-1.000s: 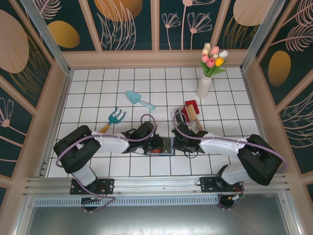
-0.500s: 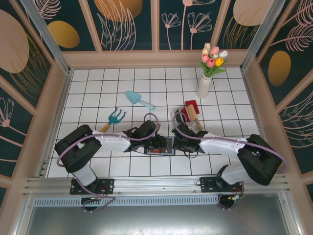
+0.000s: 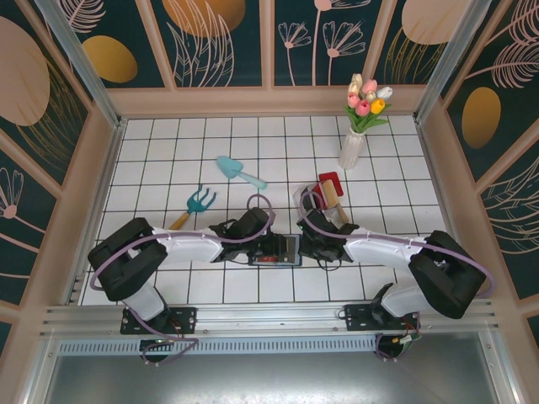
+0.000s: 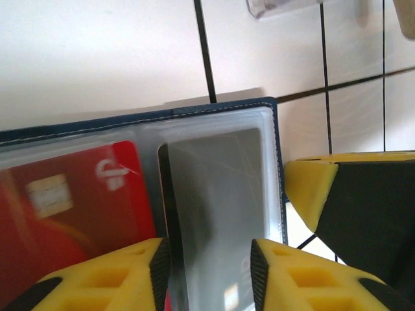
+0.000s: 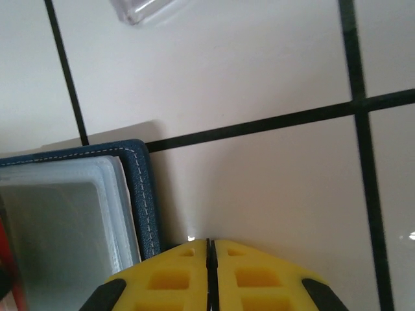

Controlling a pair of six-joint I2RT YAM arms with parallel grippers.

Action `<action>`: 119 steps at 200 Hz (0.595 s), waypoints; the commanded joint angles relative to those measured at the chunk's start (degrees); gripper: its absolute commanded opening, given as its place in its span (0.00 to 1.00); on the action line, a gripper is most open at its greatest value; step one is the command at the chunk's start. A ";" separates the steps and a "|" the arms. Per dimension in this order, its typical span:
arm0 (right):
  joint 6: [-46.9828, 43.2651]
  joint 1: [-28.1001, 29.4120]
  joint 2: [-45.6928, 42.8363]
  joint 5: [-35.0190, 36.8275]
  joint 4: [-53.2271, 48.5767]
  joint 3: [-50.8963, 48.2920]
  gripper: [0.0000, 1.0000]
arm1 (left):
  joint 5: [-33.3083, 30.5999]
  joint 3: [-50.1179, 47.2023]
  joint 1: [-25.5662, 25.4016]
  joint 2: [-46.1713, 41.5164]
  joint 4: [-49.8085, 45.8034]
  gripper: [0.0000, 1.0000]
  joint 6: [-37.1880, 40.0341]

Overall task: Put the credit cards into the card holder
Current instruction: Insert the credit card into the card slot.

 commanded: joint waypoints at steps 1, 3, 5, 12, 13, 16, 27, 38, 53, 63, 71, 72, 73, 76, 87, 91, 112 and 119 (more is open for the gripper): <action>-2.00 -1.76 -2.49 1.11 -2.50 0.67 0.15 | -6.40 1.08 -0.36 -4.59 -5.41 0.43 1.37; -2.18 -1.86 -2.77 1.11 -2.58 0.67 0.15 | -6.62 1.07 -0.36 -4.80 -5.59 0.44 1.39; -2.31 -1.97 -3.01 1.15 -2.67 0.74 0.16 | -6.87 1.09 -0.36 -5.14 -5.72 0.44 1.39; -2.65 -2.28 -3.76 1.34 -3.21 0.97 0.18 | -7.81 0.93 -0.36 -6.08 -6.22 0.47 1.41; -2.66 -2.35 -3.85 1.40 -3.32 1.00 0.18 | -8.01 0.91 -0.36 -6.24 -6.30 0.47 1.44; -2.68 -2.45 -4.20 1.57 -3.54 1.10 0.20 | -8.31 0.93 -0.32 -6.56 -6.48 0.49 1.60; -3.52 -2.81 -5.36 1.43 -3.79 1.49 0.30 | -9.74 1.04 -0.32 -7.52 -7.64 0.50 2.06; -4.56 -2.94 -6.40 1.15 -4.33 2.11 0.32 | -11.48 1.24 -0.26 -8.28 -9.17 0.50 2.27; -4.67 -3.03 -7.55 1.98 -6.08 3.40 0.33 | -14.35 1.48 0.02 -8.88 -11.63 0.52 1.64; -5.17 -3.04 -8.37 1.67 -6.21 3.91 0.35 | -15.67 1.63 0.62 -8.87 -13.63 0.54 0.94; -6.05 -3.04 -8.96 0.11 -5.27 4.14 0.36 | -16.34 1.62 1.26 -8.78 -14.94 0.55 0.29; -6.12 -3.03 -9.00 -0.05 -5.18 4.16 0.36 | -16.37 1.60 1.33 -8.78 -15.06 0.55 0.18; -6.16 -3.03 -9.07 -0.22 -5.10 4.17 0.36 | -16.38 1.55 1.45 -8.77 -15.16 0.55 0.04; -6.21 -2.96 -9.20 -0.50 -4.96 4.33 0.36 | -16.39 1.39 1.67 -8.67 -15.39 0.55 -0.17; -5.70 -2.70 -9.80 -0.68 -4.61 4.71 0.40 | -15.54 0.52 3.00 -8.61 -15.17 0.56 -0.91; -5.87 -2.53 -10.03 -1.06 -4.09 4.71 0.41 | -15.11 0.10 3.47 -8.57 -14.87 0.57 -1.10; -6.30 -2.15 -10.68 -1.74 -2.65 4.85 0.46 | -13.59 -1.50 5.37 -8.23 -13.99 0.59 -1.69; -7.16 -2.07 -10.71 -3.50 -0.94 4.58 0.46 | -13.01 -1.65 5.92 -7.94 -13.82 0.59 -1.62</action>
